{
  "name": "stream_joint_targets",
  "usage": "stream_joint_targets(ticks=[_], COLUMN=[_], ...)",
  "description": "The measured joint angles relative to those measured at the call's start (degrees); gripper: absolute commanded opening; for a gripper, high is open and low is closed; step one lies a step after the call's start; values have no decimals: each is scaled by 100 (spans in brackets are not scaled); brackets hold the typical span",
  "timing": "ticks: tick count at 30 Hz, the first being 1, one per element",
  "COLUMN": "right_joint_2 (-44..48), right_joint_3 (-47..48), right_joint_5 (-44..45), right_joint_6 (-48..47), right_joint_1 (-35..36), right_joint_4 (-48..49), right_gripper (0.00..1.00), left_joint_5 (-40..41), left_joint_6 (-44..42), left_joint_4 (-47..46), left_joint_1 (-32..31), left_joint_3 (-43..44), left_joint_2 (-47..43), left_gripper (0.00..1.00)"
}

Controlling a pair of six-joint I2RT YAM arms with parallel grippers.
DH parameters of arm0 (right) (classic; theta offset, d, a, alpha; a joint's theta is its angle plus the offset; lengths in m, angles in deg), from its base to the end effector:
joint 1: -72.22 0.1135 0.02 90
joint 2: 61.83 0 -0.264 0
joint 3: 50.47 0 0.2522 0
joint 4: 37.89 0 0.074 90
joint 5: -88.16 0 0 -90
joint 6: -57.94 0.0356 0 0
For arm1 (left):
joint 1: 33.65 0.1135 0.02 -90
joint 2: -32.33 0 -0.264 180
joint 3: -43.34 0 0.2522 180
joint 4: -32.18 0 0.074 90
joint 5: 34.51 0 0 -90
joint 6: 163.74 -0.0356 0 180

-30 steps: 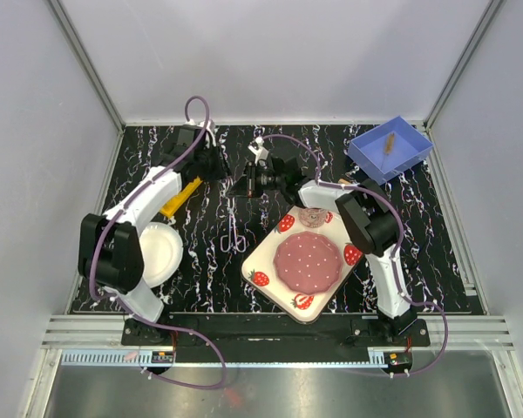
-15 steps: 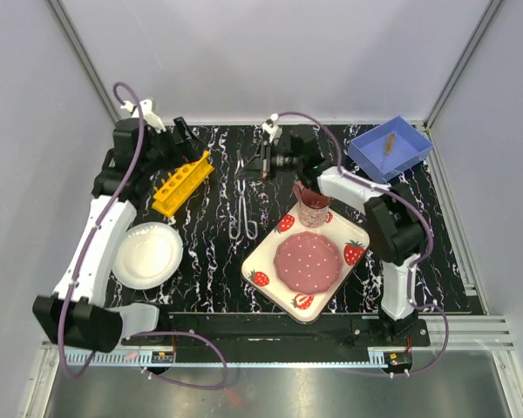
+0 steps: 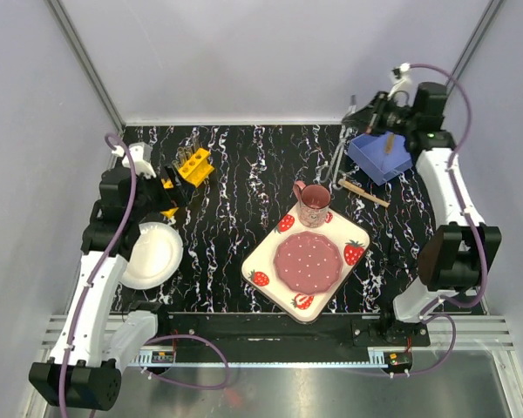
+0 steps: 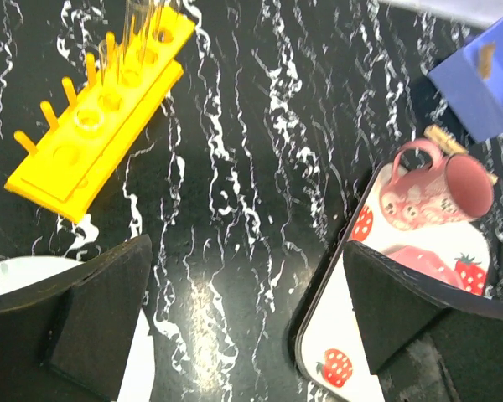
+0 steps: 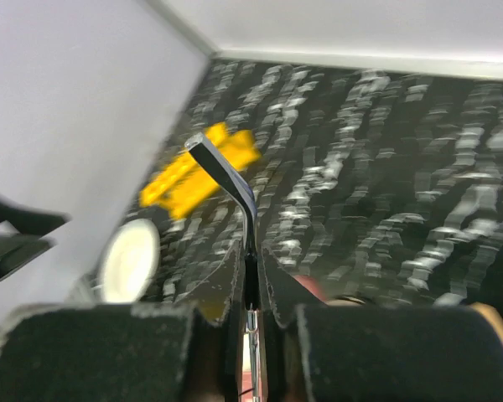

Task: Organize the chemistry lab equipment

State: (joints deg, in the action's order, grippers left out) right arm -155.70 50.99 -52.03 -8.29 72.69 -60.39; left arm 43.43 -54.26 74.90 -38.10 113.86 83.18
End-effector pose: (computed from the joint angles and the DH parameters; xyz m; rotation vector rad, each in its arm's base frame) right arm 0.3811 0.0305 0.3853 -0.2651 1.8521 1.0901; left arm 0.1898 -0.0222 0.3605 -0.1225 1.9912 -0.4785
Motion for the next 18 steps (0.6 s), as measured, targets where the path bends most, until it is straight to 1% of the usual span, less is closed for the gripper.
stream_joint_targets(ticks=[4,6,8,13,18], right_joint_2=[-4,-44,-199,-1082,-2184], right_joint_3=[459,608,837,1644,2487], right_joint_5=[570,758,990,1593,1856], right_joint_6=[-787,-905,-929,-966,-1067], right_joint_1=[-647,-894,-1132,-1556,-1779], right_joint_4=[-944,-1207,-1392,-1696,-1956], right_gripper=[10,13,13,13,13], left_joint_5=[-111,-164,-197,-240,-243], left_joint_6=[-258,-354,-457,-621,-662], left_joint_4=[142,138,144,153,232], left_joint_1=[4,4,4,4,4], left_joint_3=[-407,-546,-708,-1099,-1329], left_joint_2=[-249,-339,-435,-619,-820], left_gripper=[99,99,99,99,99])
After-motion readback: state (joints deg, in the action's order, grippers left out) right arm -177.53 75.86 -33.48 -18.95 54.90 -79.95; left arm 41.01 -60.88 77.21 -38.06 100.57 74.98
